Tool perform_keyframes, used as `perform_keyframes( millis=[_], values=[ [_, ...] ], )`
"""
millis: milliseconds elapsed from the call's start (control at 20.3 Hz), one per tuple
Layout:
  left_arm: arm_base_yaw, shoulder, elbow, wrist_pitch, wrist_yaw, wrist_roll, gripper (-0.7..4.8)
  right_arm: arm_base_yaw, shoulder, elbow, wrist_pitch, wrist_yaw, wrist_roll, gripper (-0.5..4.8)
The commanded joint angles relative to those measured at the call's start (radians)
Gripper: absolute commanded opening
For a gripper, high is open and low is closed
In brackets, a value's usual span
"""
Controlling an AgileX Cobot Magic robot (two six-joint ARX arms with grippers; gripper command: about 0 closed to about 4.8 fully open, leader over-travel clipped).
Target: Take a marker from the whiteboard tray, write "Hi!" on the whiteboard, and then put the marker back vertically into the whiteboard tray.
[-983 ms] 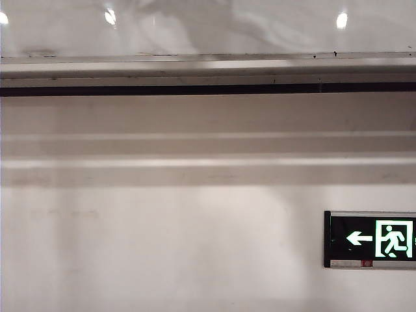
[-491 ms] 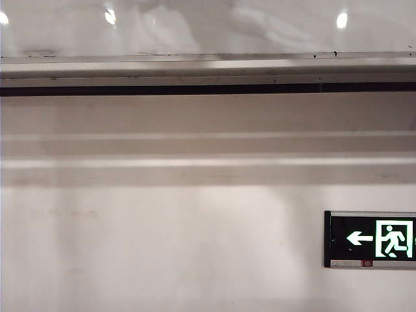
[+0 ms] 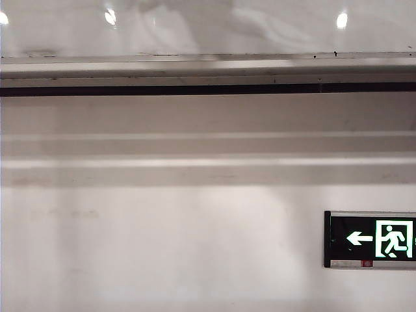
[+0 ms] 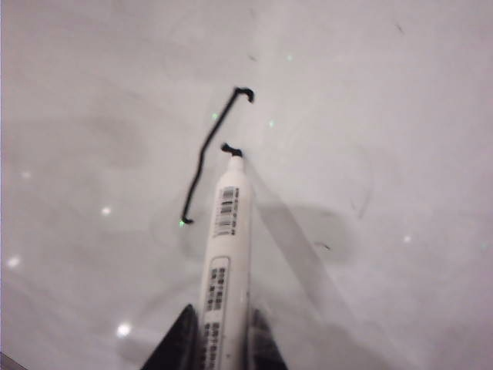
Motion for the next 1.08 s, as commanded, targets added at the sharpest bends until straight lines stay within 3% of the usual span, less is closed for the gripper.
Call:
perform_keyframes(
  millis=[49, 639, 1081],
  values=[
    [0.0, -0.003, 0.004, 0.013, 0.005, -0.003, -0.05, -0.006, -0.017, 0.004, -0.014, 0.074, -0.002, -0.01],
    [0.0, -0.003, 0.004, 0.013, 0.008, -0.004, -0.05, -0.004, -0.054, 0.004, -0.049, 0.114, -0.021, -0.01],
    [0.0, -0.006, 0.004, 0.013, 0.008, -0.004, -0.05, -0.029, -0.104, 0.004, 0.016, -0.073, -0.02, -0.01]
  ],
)
